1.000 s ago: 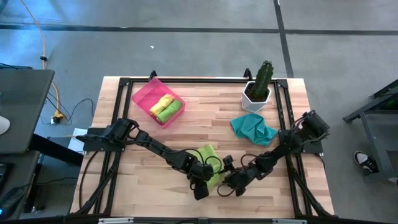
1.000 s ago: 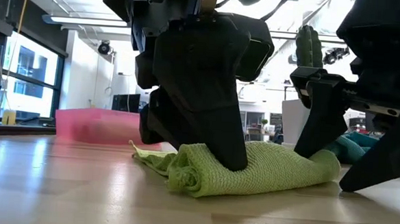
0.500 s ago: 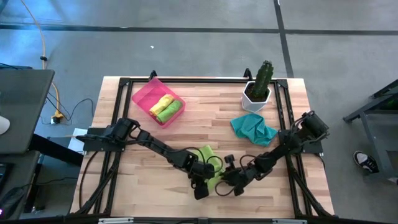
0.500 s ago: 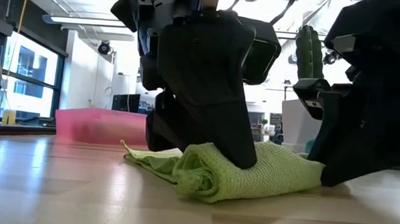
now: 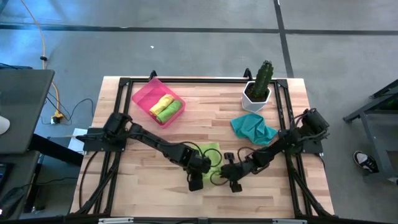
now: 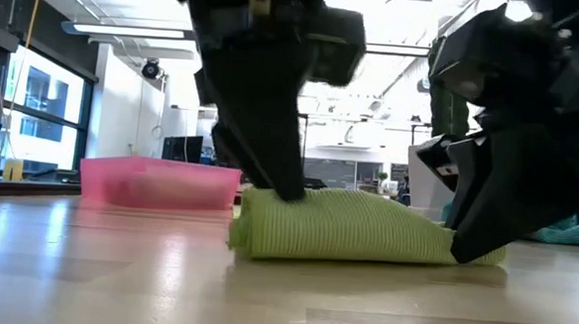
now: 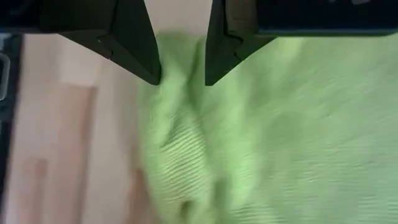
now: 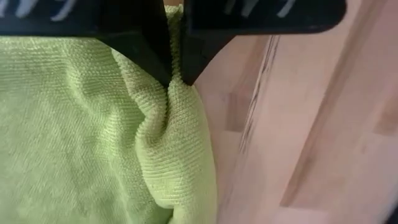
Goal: Roll microfiber towels into tight, uniform cylinder then place into a basket
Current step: Roll the light green microfiber cloth
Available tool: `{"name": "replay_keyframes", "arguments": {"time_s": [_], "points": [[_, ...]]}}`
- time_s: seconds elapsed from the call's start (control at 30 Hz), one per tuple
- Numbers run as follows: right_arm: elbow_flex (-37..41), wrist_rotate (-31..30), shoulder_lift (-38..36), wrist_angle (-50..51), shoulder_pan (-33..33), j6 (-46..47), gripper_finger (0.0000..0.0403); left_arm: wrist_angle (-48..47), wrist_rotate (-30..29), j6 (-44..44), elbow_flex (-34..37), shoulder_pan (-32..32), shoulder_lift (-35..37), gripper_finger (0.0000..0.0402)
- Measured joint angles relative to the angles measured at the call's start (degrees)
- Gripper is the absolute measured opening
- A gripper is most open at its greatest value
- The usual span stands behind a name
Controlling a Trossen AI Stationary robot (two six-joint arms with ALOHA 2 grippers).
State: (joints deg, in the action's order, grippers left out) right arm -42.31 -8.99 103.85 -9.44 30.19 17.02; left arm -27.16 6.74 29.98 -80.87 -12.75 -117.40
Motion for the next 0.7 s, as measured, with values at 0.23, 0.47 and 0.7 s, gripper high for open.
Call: {"name": "replay_keyframes", "arguments": {"time_s": [0.23,0.47,0.7], "points": [[0.37,14.19,-4.14,1.08,-6.43,12.25,0.0003,-8.67,-10.02,-0.19,-0.03,-2.87,5.22,0.0117],[0.37,26.40,-4.50,0.72,-12.58,27.56,0.0003,-4.18,-18.21,-4.85,-0.06,-8.37,5.75,0.0117],[0.27,36.90,-4.55,1.04,-17.50,36.10,0.0004,0.58,-25.06,-6.39,-0.16,-10.34,4.75,0.0122]]}}
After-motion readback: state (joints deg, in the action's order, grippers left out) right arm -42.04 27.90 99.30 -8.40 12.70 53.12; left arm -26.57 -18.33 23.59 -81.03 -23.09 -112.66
